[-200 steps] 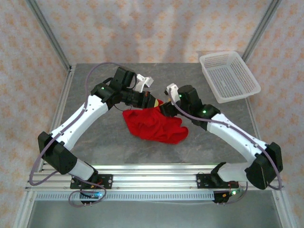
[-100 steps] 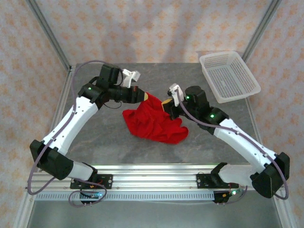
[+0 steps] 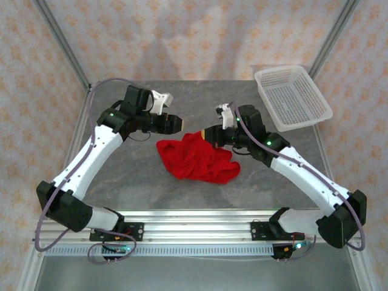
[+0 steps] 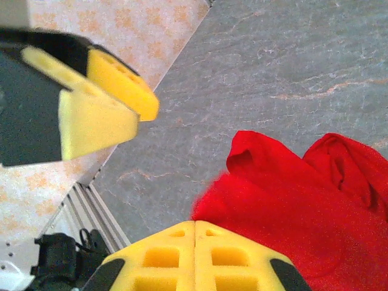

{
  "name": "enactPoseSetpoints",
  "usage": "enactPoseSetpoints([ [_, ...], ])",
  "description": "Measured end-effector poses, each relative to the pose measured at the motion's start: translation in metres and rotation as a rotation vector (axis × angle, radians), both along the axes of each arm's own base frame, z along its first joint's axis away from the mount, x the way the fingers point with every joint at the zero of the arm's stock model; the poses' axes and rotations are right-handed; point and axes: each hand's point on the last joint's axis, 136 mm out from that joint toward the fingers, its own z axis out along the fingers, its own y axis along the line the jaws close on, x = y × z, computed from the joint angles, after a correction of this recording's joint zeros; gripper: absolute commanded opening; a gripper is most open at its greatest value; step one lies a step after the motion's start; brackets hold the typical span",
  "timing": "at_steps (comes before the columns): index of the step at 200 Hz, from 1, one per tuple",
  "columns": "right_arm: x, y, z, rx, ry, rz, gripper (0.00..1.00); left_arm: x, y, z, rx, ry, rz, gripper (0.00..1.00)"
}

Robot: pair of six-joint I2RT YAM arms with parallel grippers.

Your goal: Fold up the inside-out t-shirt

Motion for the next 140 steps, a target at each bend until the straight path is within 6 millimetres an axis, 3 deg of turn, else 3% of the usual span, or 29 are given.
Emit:
enactPoseSetpoints([
  [31, 0.002, 0.000, -0.001, 0.023, 0.062, -0.041, 0.00, -0.014, 0.023, 0.020, 0.074, -0.113, 0.115, 0.53],
  [61, 0.003, 0.001, 0.003, 0.035, 0.082, -0.045, 0.00, -0.044, -0.006, 0.025, 0.128, -0.184, 0.049, 0.53],
  [79, 0.001, 0.004, 0.007, 0.053, 0.083, -0.025, 0.00, -0.039, -0.013, 0.000, 0.194, -0.145, 0.060, 0.55],
  [109, -0.001, 0.006, 0.009, 0.065, 0.079, -0.012, 0.00, -0.022, -0.009, -0.061, 0.340, -0.036, 0.087, 0.59],
  [140, -0.002, 0.006, 0.011, 0.067, 0.077, -0.010, 0.00, -0.022, -0.025, -0.088, 0.349, 0.020, -0.009, 0.69],
])
